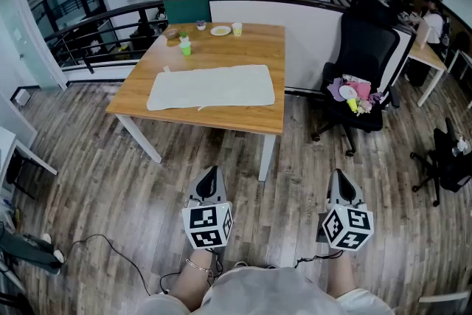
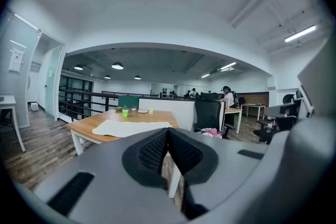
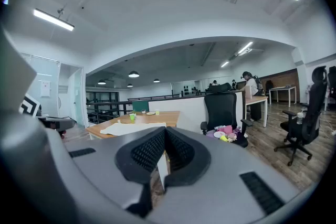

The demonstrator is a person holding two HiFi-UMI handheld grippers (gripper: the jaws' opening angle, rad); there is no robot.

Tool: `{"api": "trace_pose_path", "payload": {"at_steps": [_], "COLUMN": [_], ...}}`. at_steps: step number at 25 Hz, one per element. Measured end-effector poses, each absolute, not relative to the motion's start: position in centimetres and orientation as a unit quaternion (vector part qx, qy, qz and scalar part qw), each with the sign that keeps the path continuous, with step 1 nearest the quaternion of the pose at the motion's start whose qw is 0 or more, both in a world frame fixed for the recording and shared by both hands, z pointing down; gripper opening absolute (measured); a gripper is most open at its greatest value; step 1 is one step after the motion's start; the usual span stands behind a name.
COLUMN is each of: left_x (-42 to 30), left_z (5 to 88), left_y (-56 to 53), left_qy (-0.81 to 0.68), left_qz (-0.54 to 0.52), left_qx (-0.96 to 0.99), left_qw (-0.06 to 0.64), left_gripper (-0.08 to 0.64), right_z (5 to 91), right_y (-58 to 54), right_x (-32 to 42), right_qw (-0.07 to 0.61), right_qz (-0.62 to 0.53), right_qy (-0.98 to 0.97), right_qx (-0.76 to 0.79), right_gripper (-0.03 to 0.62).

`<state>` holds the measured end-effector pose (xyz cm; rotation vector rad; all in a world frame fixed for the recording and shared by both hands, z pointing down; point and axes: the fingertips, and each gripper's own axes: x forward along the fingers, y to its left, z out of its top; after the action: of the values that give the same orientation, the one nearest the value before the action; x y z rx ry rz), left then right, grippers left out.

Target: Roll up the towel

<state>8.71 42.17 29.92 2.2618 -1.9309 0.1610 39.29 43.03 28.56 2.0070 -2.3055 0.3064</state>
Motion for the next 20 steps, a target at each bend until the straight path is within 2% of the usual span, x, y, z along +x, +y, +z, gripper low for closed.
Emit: {"api": "trace_pose_path", "payload": {"at_steps": [8,13,17,20], "left_x": [8.1,6.8,6.3,5.9], "left_z": [30.1,30.1,29.8,29.7], "left_y": [41.9,41.1,40.7,40.5], "left_qy": [-0.644,-0.647,-0.643,-0.641], "left_qz": [0.061,0.057,0.045,0.041], "left_qx": [0.759,0.755,0.758,0.760], "left_qw": [0.082,0.089,0.100,0.100], "left_gripper": [-0.003,-0.002,0.009,0.076], "right_z": [28.8,28.5,28.3,28.0], "right_y": [42.9,42.7,42.8,42.7], "right_x": [37.9,36.8,36.4,35.6], "right_qw": [0.032,0.000,-0.001,-0.004], "right_qz": [0.103,0.114,0.110,0.107], "right_qy": [-0.757,-0.761,-0.758,-0.764], "right_qx": [0.644,0.639,0.643,0.636], "right_gripper": [-0.002,0.000,0.000,0.074]}}
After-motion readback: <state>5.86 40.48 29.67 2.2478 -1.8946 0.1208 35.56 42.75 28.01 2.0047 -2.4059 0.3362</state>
